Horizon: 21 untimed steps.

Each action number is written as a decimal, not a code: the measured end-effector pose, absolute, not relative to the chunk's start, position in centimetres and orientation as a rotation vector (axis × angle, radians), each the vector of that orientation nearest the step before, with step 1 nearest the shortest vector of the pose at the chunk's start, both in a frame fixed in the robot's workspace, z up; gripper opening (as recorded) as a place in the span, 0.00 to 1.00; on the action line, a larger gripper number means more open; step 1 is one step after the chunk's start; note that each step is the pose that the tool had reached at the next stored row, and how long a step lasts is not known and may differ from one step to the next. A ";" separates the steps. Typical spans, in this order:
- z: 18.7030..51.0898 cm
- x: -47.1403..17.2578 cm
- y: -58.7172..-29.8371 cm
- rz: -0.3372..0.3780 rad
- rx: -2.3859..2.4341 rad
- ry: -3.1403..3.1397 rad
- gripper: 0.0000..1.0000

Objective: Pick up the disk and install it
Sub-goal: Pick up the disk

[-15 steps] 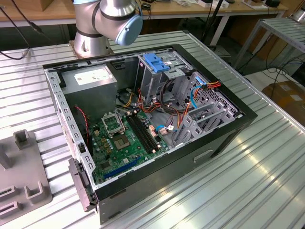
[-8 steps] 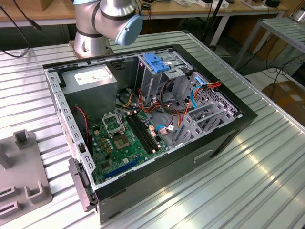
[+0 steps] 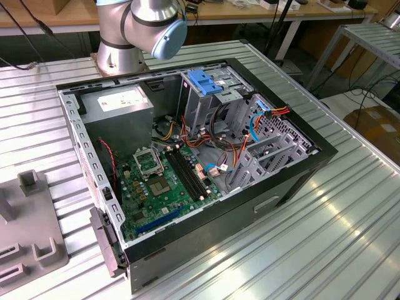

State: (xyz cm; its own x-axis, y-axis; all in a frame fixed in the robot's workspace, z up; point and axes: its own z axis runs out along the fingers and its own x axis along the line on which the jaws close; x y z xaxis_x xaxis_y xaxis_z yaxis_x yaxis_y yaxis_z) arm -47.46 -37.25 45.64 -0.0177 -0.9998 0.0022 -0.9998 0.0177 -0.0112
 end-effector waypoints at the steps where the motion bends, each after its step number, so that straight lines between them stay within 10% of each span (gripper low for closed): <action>1: 45.9 -47.5 -37.2 -0.015 -2.198 2.237 0.37; 21: 49.6 -46.4 -37.2 0.016 -2.210 2.250 0.37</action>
State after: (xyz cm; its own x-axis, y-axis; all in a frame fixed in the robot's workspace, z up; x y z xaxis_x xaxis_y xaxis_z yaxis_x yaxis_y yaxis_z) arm -46.38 -37.25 49.57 -0.0177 -0.9998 0.0017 -0.9997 0.0177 0.0161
